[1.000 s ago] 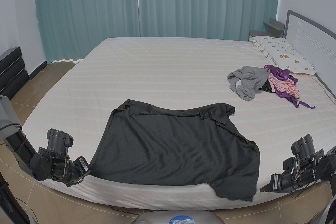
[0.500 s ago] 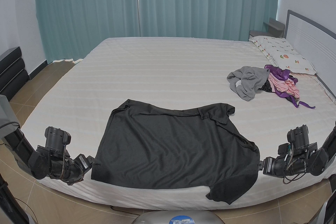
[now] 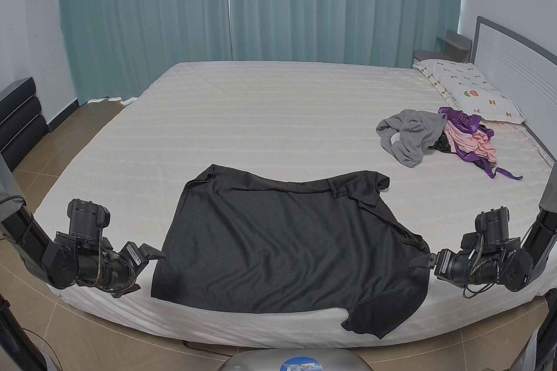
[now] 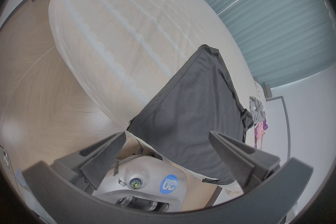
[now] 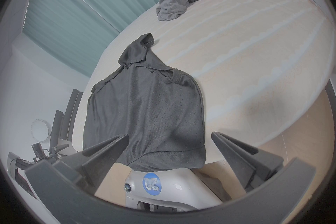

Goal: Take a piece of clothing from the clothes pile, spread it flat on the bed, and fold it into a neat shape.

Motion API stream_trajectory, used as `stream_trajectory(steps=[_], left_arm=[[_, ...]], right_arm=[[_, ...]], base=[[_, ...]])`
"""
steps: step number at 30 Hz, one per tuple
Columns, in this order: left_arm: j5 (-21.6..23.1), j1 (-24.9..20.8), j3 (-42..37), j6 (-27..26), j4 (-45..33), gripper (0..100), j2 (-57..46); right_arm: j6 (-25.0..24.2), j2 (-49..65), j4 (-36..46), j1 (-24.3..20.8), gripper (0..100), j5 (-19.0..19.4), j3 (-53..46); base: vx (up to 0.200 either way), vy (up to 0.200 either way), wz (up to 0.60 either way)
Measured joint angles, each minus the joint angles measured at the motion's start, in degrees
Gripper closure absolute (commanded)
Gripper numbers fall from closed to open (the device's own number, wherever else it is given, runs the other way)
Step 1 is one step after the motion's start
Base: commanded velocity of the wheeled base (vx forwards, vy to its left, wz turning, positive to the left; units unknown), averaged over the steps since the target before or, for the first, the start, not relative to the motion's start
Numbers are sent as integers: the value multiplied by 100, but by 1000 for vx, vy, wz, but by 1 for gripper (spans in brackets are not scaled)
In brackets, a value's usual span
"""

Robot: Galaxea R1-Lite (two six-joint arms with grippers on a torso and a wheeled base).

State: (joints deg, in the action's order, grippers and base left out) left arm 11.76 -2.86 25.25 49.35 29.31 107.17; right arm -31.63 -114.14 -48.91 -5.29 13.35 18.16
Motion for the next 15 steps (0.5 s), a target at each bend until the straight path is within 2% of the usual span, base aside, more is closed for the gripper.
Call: stream_trajectory(steps=[10,15], left_arm=[[28,30,82,115,-9,0,13],[28,34,101,123,0,0,66]], right_arm=[[-16,-20,-17,9,0,9,-4],[-27,-6,-16,12,0,9,-22]], base=[[200,0,0],[0,0,0]])
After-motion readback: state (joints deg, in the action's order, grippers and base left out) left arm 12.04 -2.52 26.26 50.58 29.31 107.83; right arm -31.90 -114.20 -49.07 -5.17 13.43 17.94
